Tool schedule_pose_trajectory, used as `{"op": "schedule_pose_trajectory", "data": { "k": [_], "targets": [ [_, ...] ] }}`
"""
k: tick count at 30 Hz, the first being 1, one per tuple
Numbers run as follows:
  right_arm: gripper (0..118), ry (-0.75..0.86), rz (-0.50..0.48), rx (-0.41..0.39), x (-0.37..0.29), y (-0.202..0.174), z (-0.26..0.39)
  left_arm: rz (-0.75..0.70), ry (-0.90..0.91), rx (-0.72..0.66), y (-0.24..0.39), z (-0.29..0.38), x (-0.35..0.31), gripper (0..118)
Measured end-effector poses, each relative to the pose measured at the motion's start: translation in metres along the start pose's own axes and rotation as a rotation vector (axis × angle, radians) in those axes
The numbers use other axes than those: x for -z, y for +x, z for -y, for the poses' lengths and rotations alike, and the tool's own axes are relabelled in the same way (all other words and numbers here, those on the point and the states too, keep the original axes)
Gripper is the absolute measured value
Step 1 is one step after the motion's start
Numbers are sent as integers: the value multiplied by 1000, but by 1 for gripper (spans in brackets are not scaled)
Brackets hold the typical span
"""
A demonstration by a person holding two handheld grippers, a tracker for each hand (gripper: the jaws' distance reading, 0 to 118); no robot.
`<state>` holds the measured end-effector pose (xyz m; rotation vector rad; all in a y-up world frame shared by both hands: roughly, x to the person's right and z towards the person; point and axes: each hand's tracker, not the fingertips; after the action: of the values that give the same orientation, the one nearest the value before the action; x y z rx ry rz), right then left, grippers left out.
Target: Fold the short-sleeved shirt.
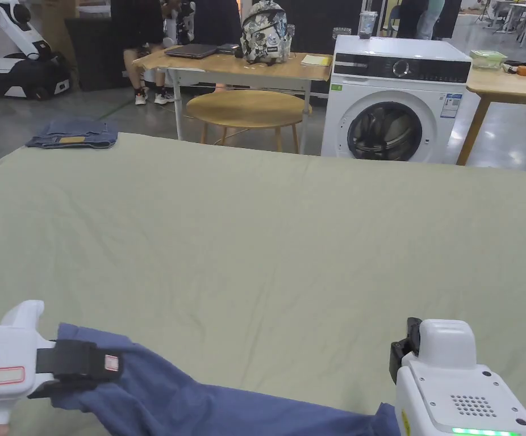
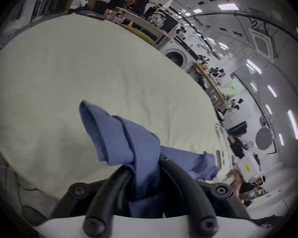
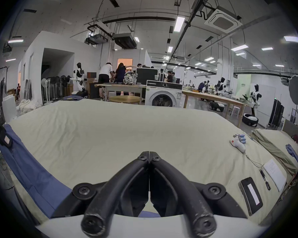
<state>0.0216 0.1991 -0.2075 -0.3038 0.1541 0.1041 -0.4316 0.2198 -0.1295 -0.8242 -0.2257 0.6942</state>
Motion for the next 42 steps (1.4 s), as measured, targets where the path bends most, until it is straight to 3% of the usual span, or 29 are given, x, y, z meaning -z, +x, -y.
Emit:
{"op": "schedule_pose_trajectory", "data": {
  "k": [6,12,20,22,27,29,32,33,35,36,40,42],
  "targets": [
    [0,-2,-18,-13,-3,2,2,27,-138,91,49,17,50,5],
    [0,-23,-6,-7,-4,8,7,-128,-258,162,88,38,122,5],
    [0,-47,21,-9,-8,21,13,-275,-363,202,92,68,195,7],
    [0,-48,25,-10,-9,23,13,-264,-355,200,95,71,190,13],
    [0,-50,34,-12,-11,27,12,-156,-356,144,103,62,168,63],
    [0,-47,33,-9,-12,27,11,-80,-329,89,103,53,153,68],
    [0,-45,33,-7,-13,27,11,48,-298,42,101,39,131,67],
    [0,-44,32,-6,-14,27,11,76,-270,57,98,33,125,61],
    [0,-46,30,-6,-14,27,12,120,-237,72,97,24,113,33],
    [0,-47,29,-5,-13,27,12,130,-221,63,94,22,109,25],
    [0,-57,27,2,-13,27,16,51,-163,91,92,23,93,9],
    [0,-63,26,6,-13,27,17,31,-187,85,85,25,101,7]
  ]
}}
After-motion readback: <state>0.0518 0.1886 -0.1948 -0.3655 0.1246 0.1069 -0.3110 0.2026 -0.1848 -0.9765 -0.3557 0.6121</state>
